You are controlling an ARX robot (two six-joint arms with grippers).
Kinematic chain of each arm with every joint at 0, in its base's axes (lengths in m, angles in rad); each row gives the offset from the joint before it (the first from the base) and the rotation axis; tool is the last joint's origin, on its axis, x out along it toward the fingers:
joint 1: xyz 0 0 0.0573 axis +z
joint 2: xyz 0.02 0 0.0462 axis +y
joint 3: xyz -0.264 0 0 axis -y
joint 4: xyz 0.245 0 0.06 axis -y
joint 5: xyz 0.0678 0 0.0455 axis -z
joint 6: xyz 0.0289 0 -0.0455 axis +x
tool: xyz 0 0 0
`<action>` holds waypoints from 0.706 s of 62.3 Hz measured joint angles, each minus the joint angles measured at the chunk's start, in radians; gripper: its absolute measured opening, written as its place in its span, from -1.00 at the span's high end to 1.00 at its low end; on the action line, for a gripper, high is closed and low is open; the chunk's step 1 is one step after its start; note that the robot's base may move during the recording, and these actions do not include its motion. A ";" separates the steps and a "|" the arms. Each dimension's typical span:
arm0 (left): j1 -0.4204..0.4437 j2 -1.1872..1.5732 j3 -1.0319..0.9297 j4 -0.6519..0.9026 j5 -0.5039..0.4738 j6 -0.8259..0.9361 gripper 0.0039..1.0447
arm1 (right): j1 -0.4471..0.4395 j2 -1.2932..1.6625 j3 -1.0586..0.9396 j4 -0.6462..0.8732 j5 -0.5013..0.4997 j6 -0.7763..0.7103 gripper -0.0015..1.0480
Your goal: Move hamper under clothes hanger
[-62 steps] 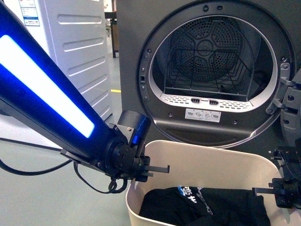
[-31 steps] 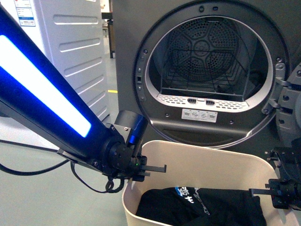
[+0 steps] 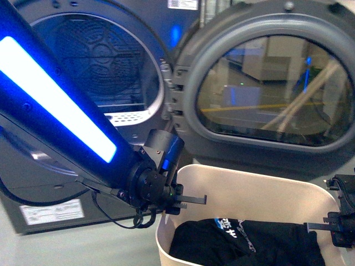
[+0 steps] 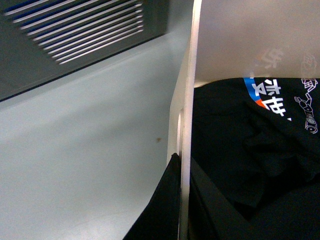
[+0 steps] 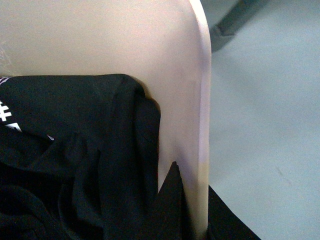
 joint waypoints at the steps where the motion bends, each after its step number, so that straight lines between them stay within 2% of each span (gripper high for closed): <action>1: 0.000 0.000 0.000 0.000 0.000 0.000 0.93 | 0.000 0.000 0.000 0.000 0.000 0.000 0.95; 44: 0.014 -0.001 -0.002 0.000 -0.006 0.000 0.93 | 0.011 0.004 -0.001 0.000 -0.011 0.000 0.94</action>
